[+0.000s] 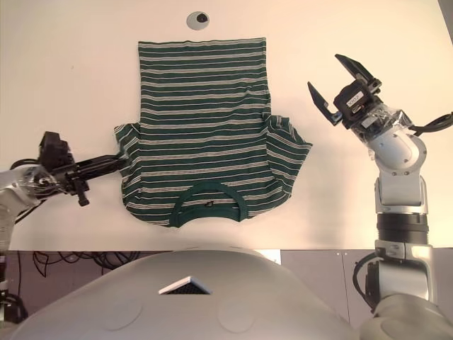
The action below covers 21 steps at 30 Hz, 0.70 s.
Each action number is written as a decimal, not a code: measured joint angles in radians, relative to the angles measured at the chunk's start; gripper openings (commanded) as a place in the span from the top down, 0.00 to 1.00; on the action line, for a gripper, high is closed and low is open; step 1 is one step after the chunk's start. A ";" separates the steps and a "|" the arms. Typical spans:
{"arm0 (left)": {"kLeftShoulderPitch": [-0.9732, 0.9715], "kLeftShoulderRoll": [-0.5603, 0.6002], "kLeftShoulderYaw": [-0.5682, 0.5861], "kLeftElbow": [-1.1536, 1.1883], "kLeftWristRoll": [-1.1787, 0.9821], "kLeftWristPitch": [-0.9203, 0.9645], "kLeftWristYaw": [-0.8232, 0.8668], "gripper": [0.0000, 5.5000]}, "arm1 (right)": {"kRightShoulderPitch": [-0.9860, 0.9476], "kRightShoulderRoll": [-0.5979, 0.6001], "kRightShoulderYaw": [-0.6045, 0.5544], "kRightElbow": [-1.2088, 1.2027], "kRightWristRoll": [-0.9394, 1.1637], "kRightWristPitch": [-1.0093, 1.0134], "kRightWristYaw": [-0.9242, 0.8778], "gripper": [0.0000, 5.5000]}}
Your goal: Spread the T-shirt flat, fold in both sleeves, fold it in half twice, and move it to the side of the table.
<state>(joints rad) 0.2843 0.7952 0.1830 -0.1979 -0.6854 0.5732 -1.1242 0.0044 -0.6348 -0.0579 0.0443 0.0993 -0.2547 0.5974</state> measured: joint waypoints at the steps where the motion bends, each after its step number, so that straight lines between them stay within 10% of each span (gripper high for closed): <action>1: -0.016 -0.017 -0.023 -0.013 -0.001 0.017 0.014 1.00 | 0.028 0.000 -0.003 -0.032 0.092 0.079 0.052 0.44; 8: -0.148 -0.111 -0.173 -0.025 0.020 0.123 0.124 1.00 | 0.203 -0.015 -0.113 -0.219 0.612 0.653 0.191 0.44; 21: -0.203 -0.172 -0.275 -0.003 0.090 0.160 0.199 0.80 | 0.251 -0.039 -0.202 -0.141 0.652 0.937 0.116 0.44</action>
<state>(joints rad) 0.0817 0.6233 -0.0918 -0.2006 -0.5954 0.7337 -0.9249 0.2554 -0.6736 -0.2598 -0.0966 0.7518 0.6824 0.7136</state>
